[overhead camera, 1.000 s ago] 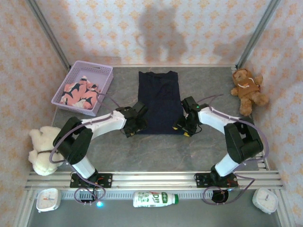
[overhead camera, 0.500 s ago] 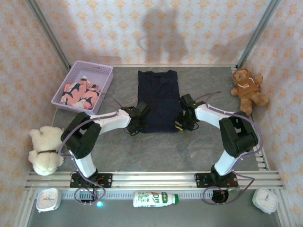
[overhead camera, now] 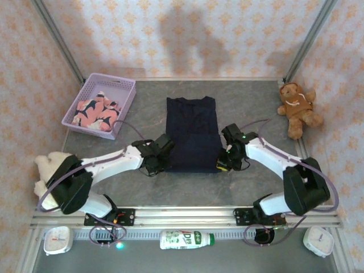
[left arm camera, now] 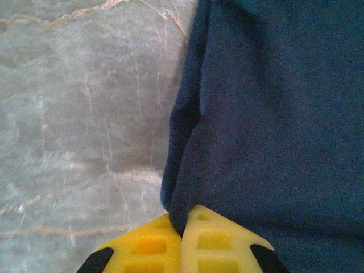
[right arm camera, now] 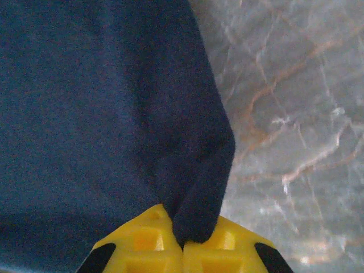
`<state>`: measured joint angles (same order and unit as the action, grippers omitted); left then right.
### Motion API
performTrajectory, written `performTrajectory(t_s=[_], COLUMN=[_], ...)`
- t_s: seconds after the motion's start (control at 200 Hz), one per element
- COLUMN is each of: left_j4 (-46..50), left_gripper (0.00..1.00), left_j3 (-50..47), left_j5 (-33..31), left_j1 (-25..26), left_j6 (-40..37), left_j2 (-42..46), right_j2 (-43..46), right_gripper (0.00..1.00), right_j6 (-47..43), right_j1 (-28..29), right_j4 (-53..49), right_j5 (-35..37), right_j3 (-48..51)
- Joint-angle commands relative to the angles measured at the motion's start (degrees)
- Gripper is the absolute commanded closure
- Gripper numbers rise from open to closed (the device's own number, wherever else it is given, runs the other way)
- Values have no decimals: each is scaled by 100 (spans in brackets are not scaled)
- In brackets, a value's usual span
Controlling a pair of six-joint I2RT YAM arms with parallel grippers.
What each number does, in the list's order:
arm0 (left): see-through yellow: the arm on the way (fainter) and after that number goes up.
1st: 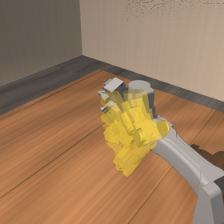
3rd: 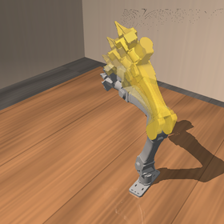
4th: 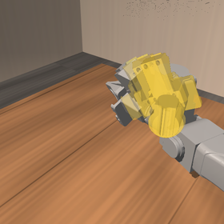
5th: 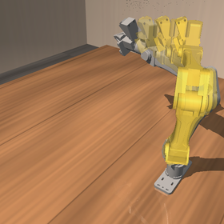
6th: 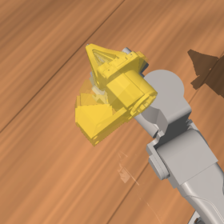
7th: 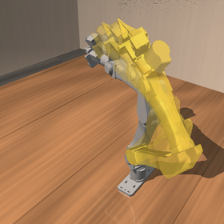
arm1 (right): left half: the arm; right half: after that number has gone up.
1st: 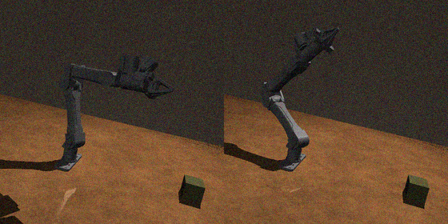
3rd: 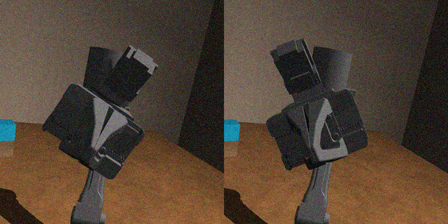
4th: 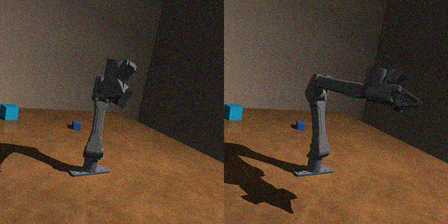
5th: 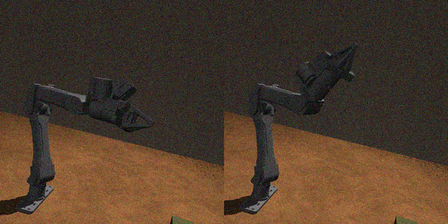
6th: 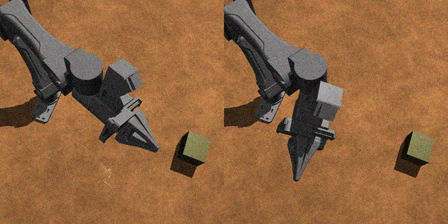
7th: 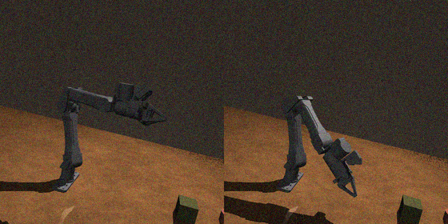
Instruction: Fold and stack the mixed laundry pile
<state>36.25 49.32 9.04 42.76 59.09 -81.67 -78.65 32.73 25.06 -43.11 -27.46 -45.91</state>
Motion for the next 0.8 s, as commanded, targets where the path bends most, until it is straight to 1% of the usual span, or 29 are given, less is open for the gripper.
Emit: performTrajectory(t_s=[0.0, 0.11, 0.24, 0.375, 0.485, 0.635, 0.796], left_j4=[1047, 1263, 1325, 1214, 1104, 1064, 1117], left_gripper=[100, 100, 100, 100, 100, 100, 100], left_j3=[19, 597, 1346, 2048, 2541, 3294, 4290], left_j5=[-473, -825, -1155, -1375, -1539, -1507, -1302], left_j1=[-49, -49, -115, -356, -608, -1006, -1391], left_j6=[190, 106, -32, -138, -275, -635, -1043], left_j2=[324, 364, 108, -191, -405, -860, -1680], right_j2=[313, 233, -45, -480, -867, -1493, -2260], right_gripper=[100, 100, 100, 100, 100, 100, 100], right_j6=[-4, 21, -70, -103, -32, 165, 227], right_j1=[-41, -37, -49, -106, -264, -538, -696], right_j4=[-793, -990, -1292, -1402, -1207, -908, -865], right_j5=[242, 302, 530, 637, 654, 614, 489], right_j3=[-153, -822, -1779, -2570, -3056, -3843, -4841])
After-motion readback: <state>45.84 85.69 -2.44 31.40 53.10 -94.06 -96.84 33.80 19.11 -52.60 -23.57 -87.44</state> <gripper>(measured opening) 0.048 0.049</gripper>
